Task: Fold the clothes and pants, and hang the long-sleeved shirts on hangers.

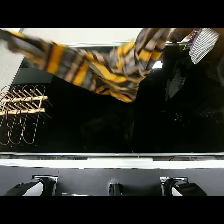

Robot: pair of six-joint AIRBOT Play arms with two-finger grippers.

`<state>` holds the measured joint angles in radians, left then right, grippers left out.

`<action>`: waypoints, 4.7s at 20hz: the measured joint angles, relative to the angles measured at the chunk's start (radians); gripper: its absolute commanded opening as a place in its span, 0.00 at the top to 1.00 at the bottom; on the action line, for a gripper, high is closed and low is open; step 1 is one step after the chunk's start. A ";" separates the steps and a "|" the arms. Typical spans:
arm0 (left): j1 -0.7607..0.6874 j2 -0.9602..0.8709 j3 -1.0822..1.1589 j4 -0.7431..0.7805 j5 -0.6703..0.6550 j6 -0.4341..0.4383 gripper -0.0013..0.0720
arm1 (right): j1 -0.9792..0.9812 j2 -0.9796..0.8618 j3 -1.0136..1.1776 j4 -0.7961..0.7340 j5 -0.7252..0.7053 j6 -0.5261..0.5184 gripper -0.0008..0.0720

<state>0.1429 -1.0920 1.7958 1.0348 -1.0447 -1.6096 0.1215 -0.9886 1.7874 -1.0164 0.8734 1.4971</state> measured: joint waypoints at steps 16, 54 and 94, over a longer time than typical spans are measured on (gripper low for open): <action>-0.005 0.271 -0.215 0.263 -0.101 -0.257 0.95 | -0.005 -0.061 0.046 -0.421 0.087 0.462 0.94; -0.378 0.035 -1.198 -0.143 0.163 -0.276 0.00 | -0.095 -0.126 -1.276 0.166 0.008 0.206 0.94; -0.325 -0.388 -0.529 0.146 -0.318 -0.132 0.07 | -0.039 -0.239 -0.790 -0.028 0.382 0.275 0.16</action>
<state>-0.1822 -1.4796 1.2671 1.1812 -1.3628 -1.7412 0.0826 -1.2278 0.9977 -1.0447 1.2556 1.7725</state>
